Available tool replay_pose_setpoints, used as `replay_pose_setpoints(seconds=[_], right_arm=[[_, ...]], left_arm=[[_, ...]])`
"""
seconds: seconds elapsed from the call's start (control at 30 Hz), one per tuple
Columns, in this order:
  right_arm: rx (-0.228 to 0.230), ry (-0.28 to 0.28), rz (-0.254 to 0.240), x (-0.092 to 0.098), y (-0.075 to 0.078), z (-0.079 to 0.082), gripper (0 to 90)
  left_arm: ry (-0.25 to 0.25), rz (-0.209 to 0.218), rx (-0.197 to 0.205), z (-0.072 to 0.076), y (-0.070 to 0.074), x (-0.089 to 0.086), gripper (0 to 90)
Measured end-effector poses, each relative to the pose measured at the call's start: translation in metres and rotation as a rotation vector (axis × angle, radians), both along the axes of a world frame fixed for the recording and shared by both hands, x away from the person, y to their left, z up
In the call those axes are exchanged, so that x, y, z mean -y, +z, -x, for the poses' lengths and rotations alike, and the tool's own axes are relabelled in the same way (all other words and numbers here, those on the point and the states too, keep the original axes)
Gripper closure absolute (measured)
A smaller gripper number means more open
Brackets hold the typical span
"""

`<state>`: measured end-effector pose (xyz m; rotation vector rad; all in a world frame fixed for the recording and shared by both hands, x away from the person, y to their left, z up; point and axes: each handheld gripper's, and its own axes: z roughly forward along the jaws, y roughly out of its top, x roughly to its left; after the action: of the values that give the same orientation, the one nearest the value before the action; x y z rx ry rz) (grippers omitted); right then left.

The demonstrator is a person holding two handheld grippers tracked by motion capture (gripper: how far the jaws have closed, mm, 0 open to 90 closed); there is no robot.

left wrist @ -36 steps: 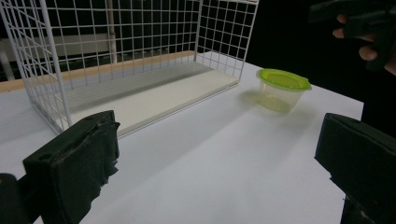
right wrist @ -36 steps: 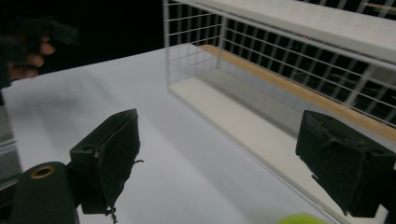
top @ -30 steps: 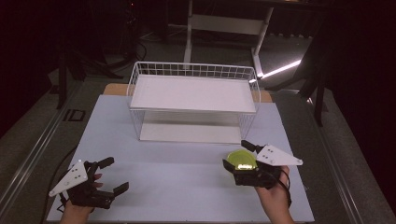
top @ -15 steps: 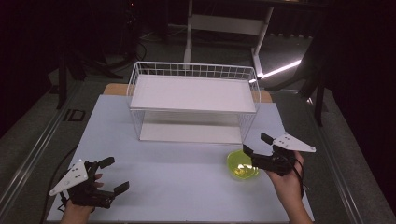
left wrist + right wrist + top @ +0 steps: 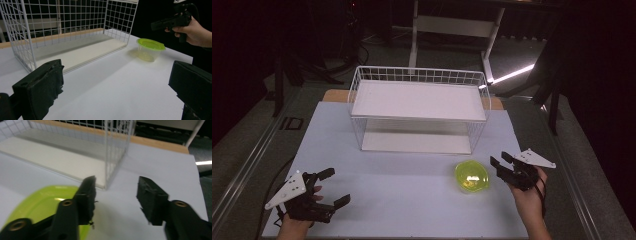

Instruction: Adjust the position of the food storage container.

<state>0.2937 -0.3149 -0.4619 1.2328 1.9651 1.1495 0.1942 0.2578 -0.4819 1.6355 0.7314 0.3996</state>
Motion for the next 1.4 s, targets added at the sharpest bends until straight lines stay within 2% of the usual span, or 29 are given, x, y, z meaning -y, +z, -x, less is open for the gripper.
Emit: replay_pose_setpoints(seconds=[0.1, 0.17, 0.2, 0.33, 0.43, 0.57, 0.83, 0.97, 1.17, 1.4], right_arm=[[-0.031, -0.01, -0.009, 0.005, -0.008, 0.001, 60.1], [-0.06, -0.012, -0.006, 0.007, -0.014, 0.002, 69.8], [-0.072, -0.013, 0.001, 0.007, -0.017, 0.003, 71.9], [-0.126, 0.002, 0.037, 0.006, -0.03, 0.006, 89.9], [-0.178, 0.02, 0.045, 0.007, -0.04, 0.007, 90.0], [-0.218, 0.042, 0.035, 0.005, -0.051, 0.008, 90.0], [-0.253, 0.103, 0.05, -0.013, -0.057, 0.008, 90.0], [-0.262, 0.117, 0.033, -0.019, -0.06, 0.009, 90.0], [-0.301, 0.159, 0.042, -0.035, -0.065, 0.013, 90.0], [-0.307, 0.219, 0.019, -0.054, -0.062, 0.017, 90.0]], left_arm=[[-0.001, -0.002, -0.002, 0.0, 0.0, 0.0, 0.4], [-0.003, -0.006, 0.002, 0.0, 0.0, 0.001, 0.4], [-0.004, -0.005, 0.002, 0.0, 0.0, 0.001, 0.4], [0.0, -0.004, 0.005, 0.0, 0.001, 0.0, 0.4], [0.002, -0.002, 0.003, 0.0, 0.001, -0.001, 0.4], [0.0, -0.007, 0.005, 0.0, 0.001, 0.001, 0.4], [0.002, -0.009, 0.008, 0.001, 0.001, 0.0, 0.4], [0.0, -0.007, 0.006, 0.0, 0.001, 0.0, 0.4], [0.001, -0.009, 0.01, 0.001, 0.002, 0.0, 0.4], [0.001, -0.012, 0.01, 0.001, 0.002, 0.001, 0.4]])
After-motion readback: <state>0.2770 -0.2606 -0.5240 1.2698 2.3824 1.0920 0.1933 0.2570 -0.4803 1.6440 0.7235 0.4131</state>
